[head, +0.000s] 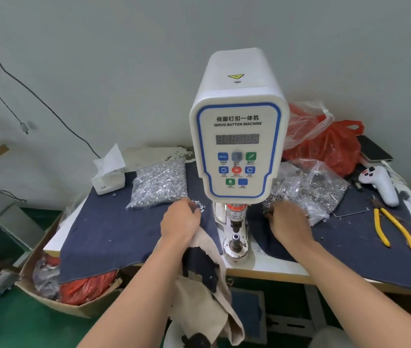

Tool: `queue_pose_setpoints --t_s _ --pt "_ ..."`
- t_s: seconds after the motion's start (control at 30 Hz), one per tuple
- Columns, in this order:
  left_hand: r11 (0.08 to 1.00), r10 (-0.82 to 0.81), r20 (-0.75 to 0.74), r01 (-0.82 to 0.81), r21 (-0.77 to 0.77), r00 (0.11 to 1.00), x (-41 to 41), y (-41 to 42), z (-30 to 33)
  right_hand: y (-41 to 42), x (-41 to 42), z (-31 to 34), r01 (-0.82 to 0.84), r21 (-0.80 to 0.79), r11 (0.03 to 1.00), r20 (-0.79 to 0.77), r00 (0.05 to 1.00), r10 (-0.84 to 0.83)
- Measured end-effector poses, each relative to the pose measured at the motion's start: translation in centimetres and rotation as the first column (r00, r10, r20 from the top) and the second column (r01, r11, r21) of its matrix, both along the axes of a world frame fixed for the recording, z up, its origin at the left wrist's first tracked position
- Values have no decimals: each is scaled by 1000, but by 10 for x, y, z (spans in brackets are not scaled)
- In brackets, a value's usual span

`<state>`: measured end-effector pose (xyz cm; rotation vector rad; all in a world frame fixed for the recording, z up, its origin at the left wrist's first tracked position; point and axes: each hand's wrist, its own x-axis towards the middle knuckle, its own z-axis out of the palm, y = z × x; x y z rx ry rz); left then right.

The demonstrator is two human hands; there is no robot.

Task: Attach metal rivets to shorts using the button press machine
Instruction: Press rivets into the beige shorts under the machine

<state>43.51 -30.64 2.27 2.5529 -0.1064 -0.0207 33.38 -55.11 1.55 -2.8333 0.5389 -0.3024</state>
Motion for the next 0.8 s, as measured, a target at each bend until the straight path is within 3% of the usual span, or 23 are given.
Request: queue_pose_setpoints --t_s 0.1,0.33,0.8 --pt "999 -19 -3 20 47 1000 5 -6 -10 -1 1 0 -14 2 1000 -14 1000 14" --pt "996 90 77 -89 -9 993 -1 -10 -17 -3 3 2 -22 72 997 -6 1000 23" --pt "954 54 41 -40 -296 998 -17 -1 -2 -1 4 5 6 76 997 8 1000 -6"
